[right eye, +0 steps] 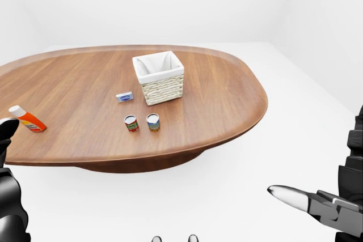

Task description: Pick up the tomato sauce, and put it in the basket.

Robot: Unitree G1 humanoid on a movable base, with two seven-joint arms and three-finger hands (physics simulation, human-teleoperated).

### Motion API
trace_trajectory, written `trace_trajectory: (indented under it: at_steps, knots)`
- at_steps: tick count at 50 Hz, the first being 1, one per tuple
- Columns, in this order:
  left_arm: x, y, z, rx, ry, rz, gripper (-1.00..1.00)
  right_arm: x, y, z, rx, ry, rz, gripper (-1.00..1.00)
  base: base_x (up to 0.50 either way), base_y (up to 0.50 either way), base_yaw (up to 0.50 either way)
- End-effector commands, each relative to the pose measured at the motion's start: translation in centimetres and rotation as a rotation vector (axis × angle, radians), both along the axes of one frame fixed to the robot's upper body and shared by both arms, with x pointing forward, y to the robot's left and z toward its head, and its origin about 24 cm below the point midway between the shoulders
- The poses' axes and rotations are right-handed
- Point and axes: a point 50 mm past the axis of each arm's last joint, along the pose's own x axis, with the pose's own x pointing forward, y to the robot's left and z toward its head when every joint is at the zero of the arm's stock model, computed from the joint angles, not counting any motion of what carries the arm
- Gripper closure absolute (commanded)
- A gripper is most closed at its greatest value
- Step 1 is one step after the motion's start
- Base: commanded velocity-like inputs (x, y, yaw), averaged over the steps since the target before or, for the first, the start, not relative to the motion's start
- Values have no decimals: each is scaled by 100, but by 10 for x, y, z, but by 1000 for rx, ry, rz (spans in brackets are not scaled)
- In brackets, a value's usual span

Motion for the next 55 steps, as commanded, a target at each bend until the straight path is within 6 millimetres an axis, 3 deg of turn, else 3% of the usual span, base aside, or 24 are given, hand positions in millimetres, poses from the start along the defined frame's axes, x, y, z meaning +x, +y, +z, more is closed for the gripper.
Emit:
trace_trajectory:
  at_steps: [1, 55]
  knots:
    - [1, 0, -1, 0, 3, -1, -100, 1, 1, 1, -5, 2, 4, -100, 30, 0, 0]
    - [1, -1, -2, 1, 9, -3, -100, 1, 2, -2, -5, 7, 5, -100, 30, 0, 0]
